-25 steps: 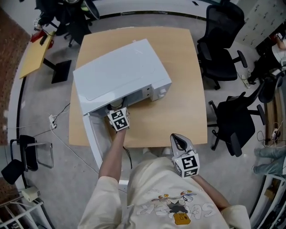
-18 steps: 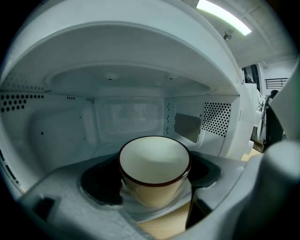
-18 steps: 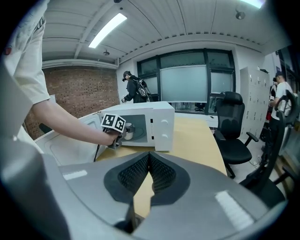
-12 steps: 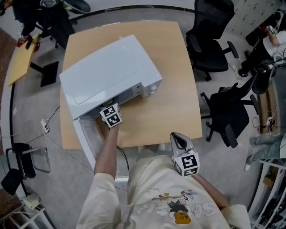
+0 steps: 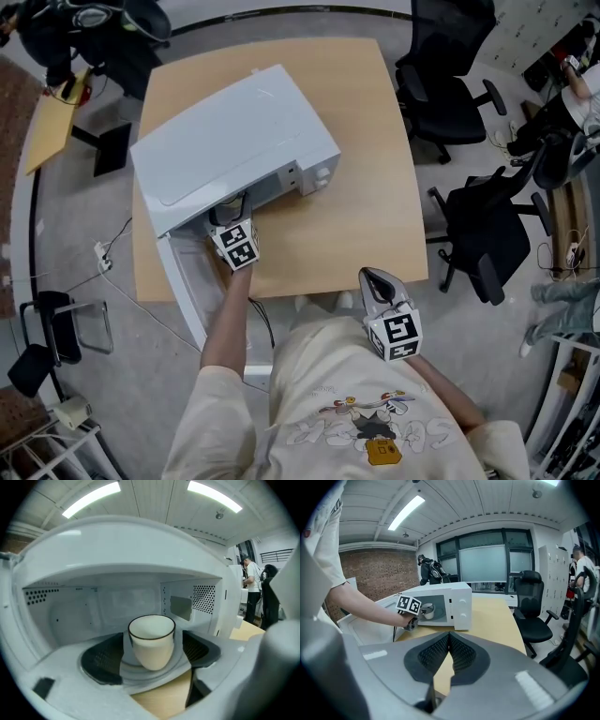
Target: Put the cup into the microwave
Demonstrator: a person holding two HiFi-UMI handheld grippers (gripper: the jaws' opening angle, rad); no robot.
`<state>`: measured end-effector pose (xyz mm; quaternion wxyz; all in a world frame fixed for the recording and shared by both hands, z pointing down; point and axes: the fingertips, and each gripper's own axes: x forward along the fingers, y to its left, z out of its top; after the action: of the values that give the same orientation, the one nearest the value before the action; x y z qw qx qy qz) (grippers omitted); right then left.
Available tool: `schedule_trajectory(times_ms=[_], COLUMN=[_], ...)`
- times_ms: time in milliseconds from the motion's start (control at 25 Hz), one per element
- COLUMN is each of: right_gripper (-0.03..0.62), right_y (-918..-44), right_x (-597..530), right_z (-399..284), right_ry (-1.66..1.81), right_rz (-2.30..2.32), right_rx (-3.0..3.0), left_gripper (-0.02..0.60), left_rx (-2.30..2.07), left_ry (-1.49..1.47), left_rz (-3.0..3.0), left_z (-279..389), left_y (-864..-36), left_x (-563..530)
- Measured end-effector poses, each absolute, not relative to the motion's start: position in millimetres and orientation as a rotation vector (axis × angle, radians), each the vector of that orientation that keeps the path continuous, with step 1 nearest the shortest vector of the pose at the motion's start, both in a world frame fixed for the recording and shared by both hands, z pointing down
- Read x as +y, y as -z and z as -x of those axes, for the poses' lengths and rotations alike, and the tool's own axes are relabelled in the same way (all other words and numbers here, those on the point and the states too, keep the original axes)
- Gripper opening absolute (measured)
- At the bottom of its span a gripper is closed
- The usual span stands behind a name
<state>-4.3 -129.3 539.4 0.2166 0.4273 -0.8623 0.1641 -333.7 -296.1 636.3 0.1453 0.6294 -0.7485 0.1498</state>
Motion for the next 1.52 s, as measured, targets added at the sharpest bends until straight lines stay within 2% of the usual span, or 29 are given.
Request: schedule_trajectory(times_ms=[120,200,400,800,1520], right_gripper=[0.006,0.006,0.006,0.006,0.006], right_y=[-538,-538,-540,-545,-536], right_x=[-126,-120,-111,-89,-68], right_z=[6,5,7,20,45], right_ry=[-0.458,-0.454,-0.466,-0.452,-0.441], right_rz=[-1.163,-1.143,-1.102,-0.949,-0.836], right_rx=[-2.415,-2.43,-2.475,-2.513,-2.581], left_gripper=[0.338,0.178,0.01,0.006,0.006], left_rx=[-2.134,-2.126,-2.113,-1.768,-1.819], left_ry=[-0.439,-0.445,-0.352,-0.257,-0.29], left_rz=[-1.804,-1.844,-1.918,-2.006,-1.98], left_z=[318,298,250,136,141], left_y=[-631,-618,-570,-521,-515], left_x=[-268,-244,-183,-66,-26])
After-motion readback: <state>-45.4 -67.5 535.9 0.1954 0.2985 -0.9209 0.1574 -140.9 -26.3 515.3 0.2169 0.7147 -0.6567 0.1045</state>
